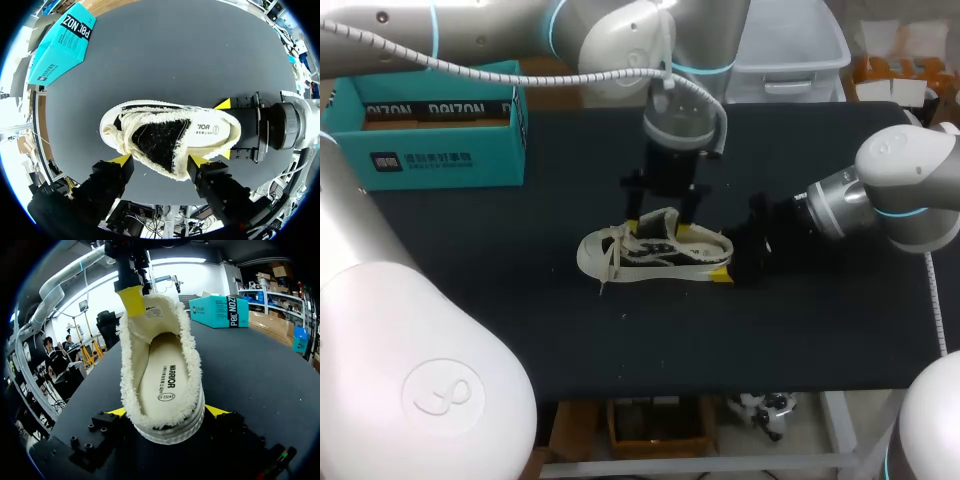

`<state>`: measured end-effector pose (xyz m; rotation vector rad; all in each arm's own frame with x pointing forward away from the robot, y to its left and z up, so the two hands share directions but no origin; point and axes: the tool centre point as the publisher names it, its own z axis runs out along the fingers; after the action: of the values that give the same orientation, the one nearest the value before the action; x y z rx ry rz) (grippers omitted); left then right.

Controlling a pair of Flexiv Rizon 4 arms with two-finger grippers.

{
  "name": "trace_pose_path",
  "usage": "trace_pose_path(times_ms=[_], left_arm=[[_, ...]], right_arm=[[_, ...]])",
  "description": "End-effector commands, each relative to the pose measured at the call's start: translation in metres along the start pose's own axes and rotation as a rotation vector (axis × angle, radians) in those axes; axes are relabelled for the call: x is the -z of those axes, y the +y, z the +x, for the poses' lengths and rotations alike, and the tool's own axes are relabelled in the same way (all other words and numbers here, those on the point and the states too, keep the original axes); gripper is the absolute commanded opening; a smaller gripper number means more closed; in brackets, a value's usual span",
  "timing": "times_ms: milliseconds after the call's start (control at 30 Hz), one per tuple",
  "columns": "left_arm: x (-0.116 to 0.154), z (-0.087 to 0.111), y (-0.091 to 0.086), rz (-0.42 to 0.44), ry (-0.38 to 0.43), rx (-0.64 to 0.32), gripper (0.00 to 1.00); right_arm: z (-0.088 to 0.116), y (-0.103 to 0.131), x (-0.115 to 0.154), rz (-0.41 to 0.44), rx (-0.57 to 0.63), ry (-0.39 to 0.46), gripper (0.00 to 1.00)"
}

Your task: Open the shoe tongue, take the insole out of the shoe, put the insole back into the shoe, and pack the shoe into the shoebox

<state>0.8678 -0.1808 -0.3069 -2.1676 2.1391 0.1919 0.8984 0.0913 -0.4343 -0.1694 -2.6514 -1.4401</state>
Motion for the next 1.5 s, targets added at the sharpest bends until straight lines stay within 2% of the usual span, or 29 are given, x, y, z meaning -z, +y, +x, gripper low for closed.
trace_pose_path(times_ms=[33,67,100,400,567,800,1033,1267,1500], left_arm=[[-0.002,0.001,0.001,-0.002,-0.012,0.002,0.26],[-0.003,-0.001,0.002,-0.007,-0.01,-0.002,0.03],[-0.004,-0.002,0.002,-0.011,-0.008,-0.004,0.0],[-0.005,-0.01,0.002,-0.019,0.007,-0.001,0.0],[-0.001,-0.02,0.003,-0.008,0.055,0.004,0.0],[0.003,-0.054,0.003,-0.006,0.196,0.013,0.0],[-0.007,-0.092,-0.004,-0.02,0.372,0.008,0.0],[-0.017,-0.101,-0.008,-0.026,0.438,-0.033,0.0],[-0.026,-0.108,-0.012,-0.046,0.494,-0.007,0.0]], right_arm=[[-0.004,-0.011,-0.009,-0.003,-0.001,0.001,0.0],[-0.004,-0.011,-0.009,-0.003,-0.001,0.001,0.0],[-0.004,-0.011,-0.009,-0.003,-0.001,0.001,0.0],[-0.004,-0.011,-0.009,-0.003,-0.001,0.001,0.0],[-0.004,-0.011,-0.009,-0.003,-0.001,0.001,0.0],[-0.004,-0.011,-0.009,-0.003,-0.001,0.001,0.0],[-0.004,-0.011,-0.009,-0.003,-0.001,0.001,0.0],[-0.004,-0.011,-0.009,-0.003,-0.001,0.001,0.0],[-0.004,-0.011,-0.009,-0.003,-0.001,0.001,0.0]])
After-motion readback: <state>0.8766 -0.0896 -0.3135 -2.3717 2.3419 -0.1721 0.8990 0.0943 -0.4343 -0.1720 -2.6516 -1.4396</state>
